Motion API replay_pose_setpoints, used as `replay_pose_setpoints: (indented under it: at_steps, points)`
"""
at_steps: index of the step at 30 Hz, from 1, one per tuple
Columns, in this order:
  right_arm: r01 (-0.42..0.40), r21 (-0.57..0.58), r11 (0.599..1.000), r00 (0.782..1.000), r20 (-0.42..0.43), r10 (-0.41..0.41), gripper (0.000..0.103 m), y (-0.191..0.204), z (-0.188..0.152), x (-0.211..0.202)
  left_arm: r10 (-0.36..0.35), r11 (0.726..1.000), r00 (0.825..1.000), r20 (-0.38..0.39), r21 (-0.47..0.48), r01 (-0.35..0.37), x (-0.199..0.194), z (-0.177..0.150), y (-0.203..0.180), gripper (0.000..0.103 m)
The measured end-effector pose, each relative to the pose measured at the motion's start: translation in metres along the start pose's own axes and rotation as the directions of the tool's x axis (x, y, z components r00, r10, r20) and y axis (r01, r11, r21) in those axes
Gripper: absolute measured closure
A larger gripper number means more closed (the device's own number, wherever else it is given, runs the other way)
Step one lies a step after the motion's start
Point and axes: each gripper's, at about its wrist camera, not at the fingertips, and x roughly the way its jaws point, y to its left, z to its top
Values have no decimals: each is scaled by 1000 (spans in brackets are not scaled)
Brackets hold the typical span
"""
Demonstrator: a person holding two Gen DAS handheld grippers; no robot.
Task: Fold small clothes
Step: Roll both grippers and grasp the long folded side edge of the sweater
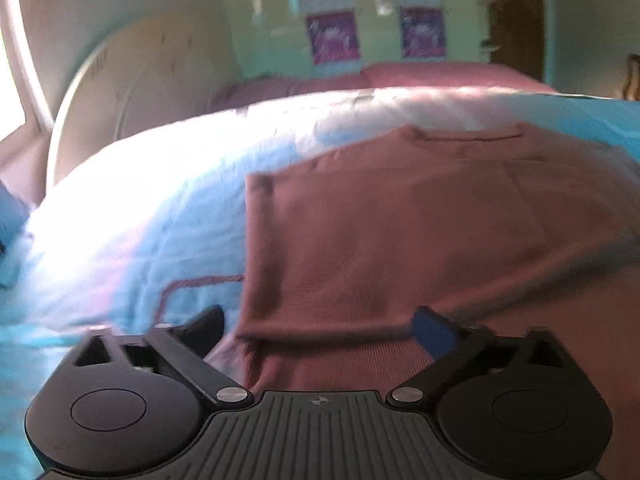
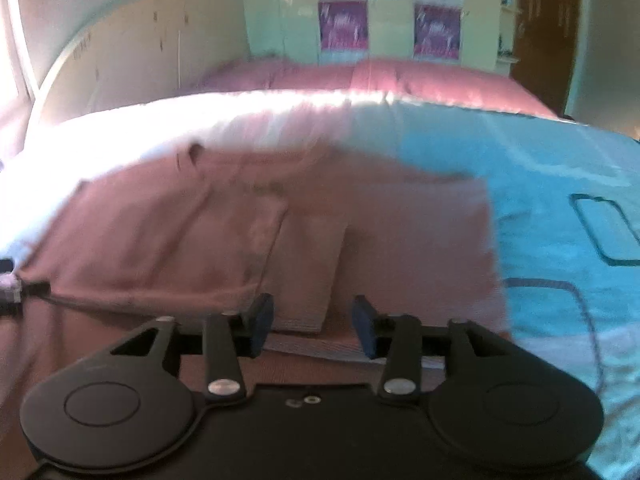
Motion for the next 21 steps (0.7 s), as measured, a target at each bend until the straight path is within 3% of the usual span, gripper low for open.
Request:
replay_pose_setpoints:
  at_steps: [6,8,9,12,17,21]
  points:
    - [-42,143,989,999,-18,45,59,-47,-43,-74,-76,993,997,-9,-96,75,-64,-63,42,6]
    - [-33,190,981,999,-28,39,59,-66,-66,-98,-120,980,992,-40,-167,111,-77,-87,62,28]
    - [-24,213,977,999,-37,33,59,-74,-75,-108,-140,972,989,-56,-201,126,-82,-99,70,34]
    - [-9,323,946,997,-67,33,58,-98,-113,-131,-222,936,972,-80,-297,190,-93,-128,90,37]
    - [-37,480,876,994,-70,80,58,-118,-171,-160,-392,826,919,-35,-454,335,-109,-163,106,40]
    - [-81,535,841,991,-51,127,60,-116,-203,-171,-456,786,890,-22,-478,392,-122,-182,103,43]
